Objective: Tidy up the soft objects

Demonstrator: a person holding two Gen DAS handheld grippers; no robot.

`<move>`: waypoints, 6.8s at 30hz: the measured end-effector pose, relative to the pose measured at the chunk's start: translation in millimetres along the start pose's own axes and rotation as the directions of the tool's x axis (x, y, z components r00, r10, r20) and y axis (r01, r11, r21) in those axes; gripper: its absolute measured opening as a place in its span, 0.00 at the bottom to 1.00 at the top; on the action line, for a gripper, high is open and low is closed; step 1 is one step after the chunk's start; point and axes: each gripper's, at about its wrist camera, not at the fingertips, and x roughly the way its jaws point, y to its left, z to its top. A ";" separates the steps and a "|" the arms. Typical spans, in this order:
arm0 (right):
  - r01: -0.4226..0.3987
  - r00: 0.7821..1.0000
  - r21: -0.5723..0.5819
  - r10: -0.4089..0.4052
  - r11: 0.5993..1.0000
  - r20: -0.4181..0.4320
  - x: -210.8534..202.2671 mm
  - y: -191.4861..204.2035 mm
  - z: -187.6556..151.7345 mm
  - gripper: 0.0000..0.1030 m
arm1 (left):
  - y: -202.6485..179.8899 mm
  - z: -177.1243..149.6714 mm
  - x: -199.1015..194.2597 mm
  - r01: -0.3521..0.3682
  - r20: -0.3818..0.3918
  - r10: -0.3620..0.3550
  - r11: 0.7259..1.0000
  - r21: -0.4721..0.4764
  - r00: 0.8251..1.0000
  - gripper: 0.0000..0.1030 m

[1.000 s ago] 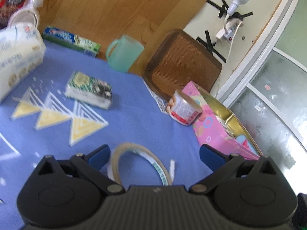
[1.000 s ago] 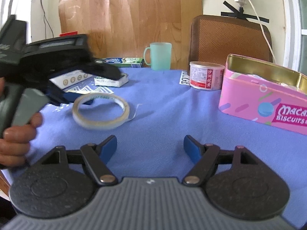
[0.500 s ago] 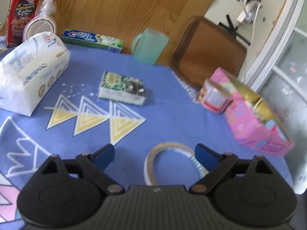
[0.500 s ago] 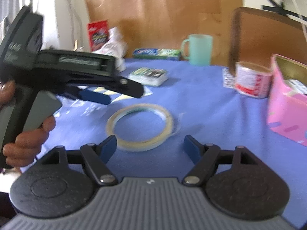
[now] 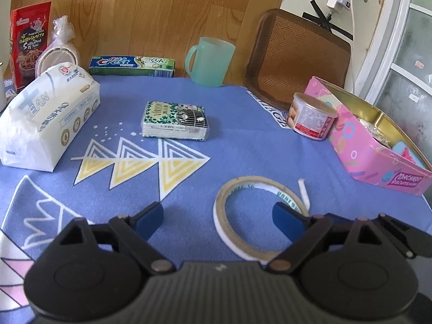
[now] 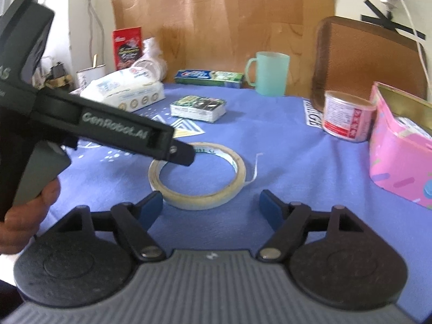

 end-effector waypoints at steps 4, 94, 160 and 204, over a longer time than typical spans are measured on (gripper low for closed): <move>0.003 1.000 0.000 -0.003 1.000 0.000 -0.3 0.4 -0.5 0.77 | -0.9 -0.1 0.8 -0.008 -0.003 0.008 1.000 0.015 1.000 0.89; 0.444 0.826 0.275 -0.509 0.853 0.243 -57.5 -133.5 12.7 0.56 | -74.3 35.5 23.0 0.266 0.112 -0.278 0.957 0.116 0.954 0.70; -0.021 0.998 0.330 0.003 0.944 0.055 71.0 -37.9 41.8 0.25 | 59.8 7.4 6.0 -0.176 0.114 0.184 0.982 -0.074 0.976 1.00; -0.048 0.995 0.352 0.013 0.935 0.100 64.5 -39.6 38.7 0.42 | 55.3 7.2 9.4 -0.187 0.107 0.192 0.981 -0.051 0.976 1.00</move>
